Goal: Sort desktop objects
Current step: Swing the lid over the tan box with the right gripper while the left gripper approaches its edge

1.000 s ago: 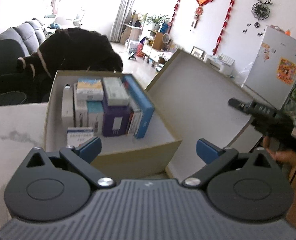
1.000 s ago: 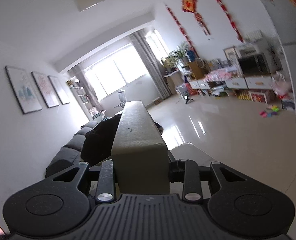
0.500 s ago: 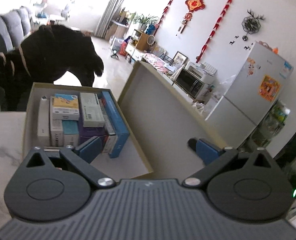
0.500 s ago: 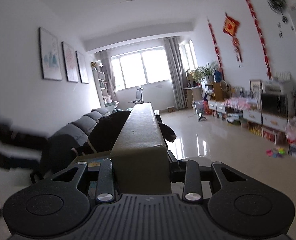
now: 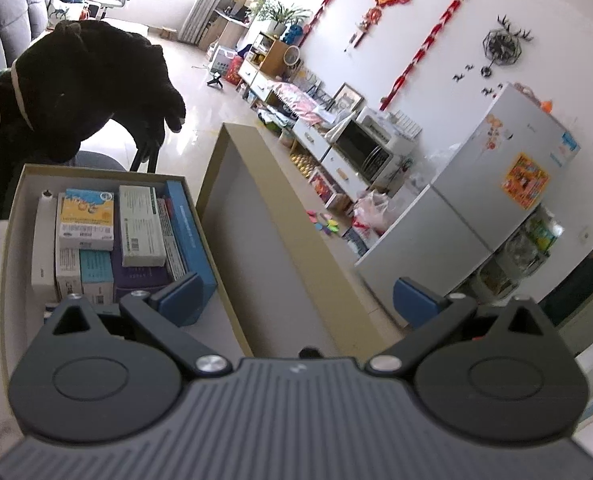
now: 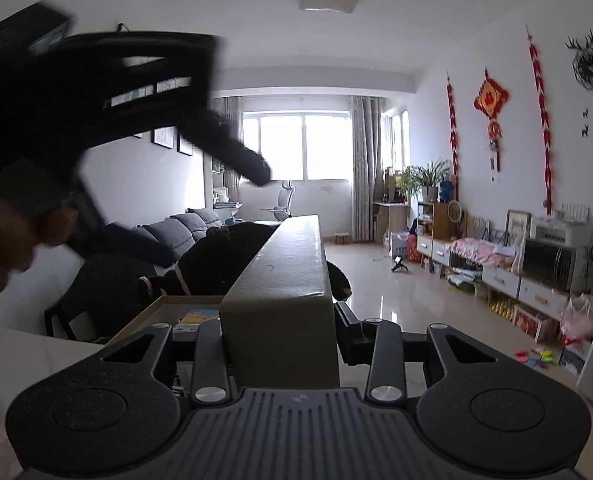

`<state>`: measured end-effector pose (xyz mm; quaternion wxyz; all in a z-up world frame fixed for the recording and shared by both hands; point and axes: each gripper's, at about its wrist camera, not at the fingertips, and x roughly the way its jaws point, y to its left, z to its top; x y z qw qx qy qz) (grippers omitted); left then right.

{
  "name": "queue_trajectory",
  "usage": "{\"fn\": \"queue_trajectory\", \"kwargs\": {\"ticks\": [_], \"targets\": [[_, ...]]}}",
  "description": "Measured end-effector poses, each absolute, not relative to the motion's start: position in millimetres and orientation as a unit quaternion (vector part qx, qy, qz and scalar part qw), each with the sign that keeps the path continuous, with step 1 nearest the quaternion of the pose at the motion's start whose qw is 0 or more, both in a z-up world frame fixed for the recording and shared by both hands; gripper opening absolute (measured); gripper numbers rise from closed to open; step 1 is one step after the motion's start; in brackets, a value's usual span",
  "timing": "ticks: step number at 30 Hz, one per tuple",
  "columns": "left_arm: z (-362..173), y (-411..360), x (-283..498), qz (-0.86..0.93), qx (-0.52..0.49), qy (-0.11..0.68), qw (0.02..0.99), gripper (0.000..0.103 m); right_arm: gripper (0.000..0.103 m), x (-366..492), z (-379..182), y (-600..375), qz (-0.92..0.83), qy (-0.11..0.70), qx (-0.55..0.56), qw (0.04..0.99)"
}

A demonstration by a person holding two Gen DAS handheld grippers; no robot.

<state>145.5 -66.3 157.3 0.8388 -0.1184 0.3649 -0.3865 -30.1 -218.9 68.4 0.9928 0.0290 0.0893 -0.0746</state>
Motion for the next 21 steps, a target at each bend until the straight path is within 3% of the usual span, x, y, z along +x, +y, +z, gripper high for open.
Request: {"fn": "queue_trajectory", "kwargs": {"ticks": [7,13,16,19,21], "targets": [[162,-91,150,-0.385,-0.069,0.383,0.837,0.098,0.043,-29,65,-197,-0.075,0.083,-0.018,0.994],[160,-103,151,-0.372,-0.036,0.399,0.837,0.086,0.045,-28,62,-183,-0.072,0.079,-0.047,0.993],[157,-105,152,-0.364,-0.029,0.404,0.839,0.07,0.046,-29,60,-180,-0.071,0.077,-0.055,0.993],[156,-103,153,-0.345,-0.017,0.4,0.849,0.046,0.046,-28,60,-180,-0.071,0.075,-0.059,0.993],[155,-102,152,-0.346,-0.015,0.397,0.85,0.044,0.047,-28,61,-181,-0.069,0.075,-0.056,0.993]]}}
